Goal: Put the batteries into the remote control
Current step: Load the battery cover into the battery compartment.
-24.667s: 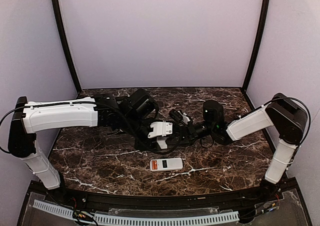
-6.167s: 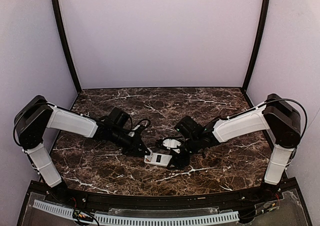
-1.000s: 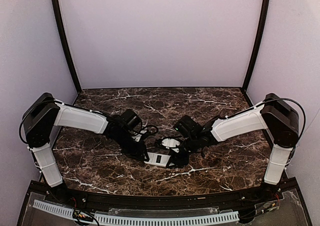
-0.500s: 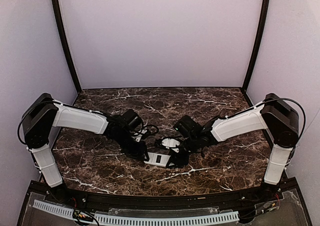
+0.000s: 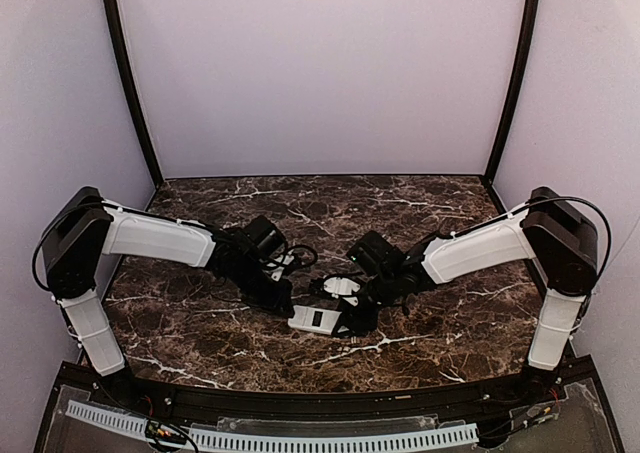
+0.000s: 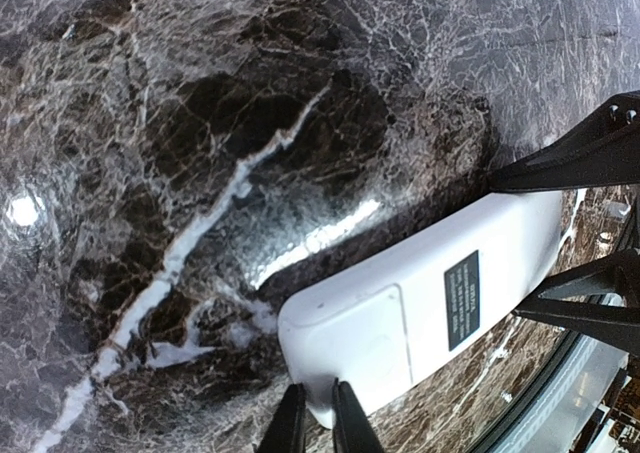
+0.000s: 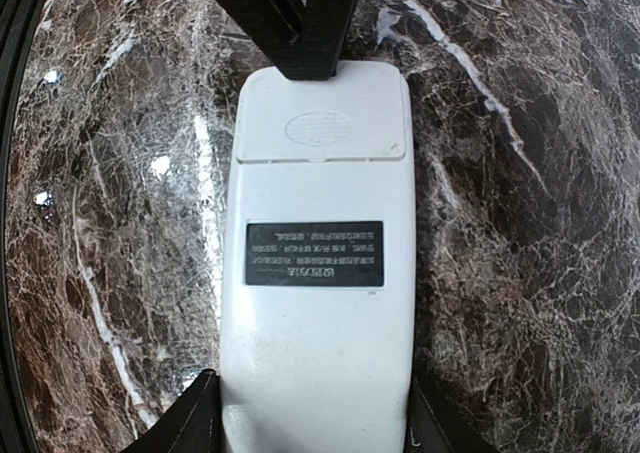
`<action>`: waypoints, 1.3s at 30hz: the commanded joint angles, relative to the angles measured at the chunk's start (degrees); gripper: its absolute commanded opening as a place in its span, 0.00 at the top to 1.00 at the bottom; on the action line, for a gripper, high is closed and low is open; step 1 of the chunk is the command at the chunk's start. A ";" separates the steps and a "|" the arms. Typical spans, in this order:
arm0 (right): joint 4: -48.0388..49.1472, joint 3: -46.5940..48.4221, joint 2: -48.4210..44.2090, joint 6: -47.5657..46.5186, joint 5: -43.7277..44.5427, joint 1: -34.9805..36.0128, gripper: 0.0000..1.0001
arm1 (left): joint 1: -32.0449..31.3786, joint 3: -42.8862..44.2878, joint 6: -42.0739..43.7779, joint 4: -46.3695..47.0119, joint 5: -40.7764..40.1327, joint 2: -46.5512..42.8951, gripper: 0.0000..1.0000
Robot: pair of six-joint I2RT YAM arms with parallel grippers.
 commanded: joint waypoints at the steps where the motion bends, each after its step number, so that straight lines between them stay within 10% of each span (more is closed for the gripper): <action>1: -2.15 0.12 2.15 -0.61 -1.94 0.38 0.78 | -0.99 -1.65 0.41 -3.02 -1.26 2.26 0.92; 39: 0.39 -0.36 2.42 -0.47 -1.10 0.36 0.95 | -5.39 -3.10 -2.62 3.31 12.30 8.49 0.93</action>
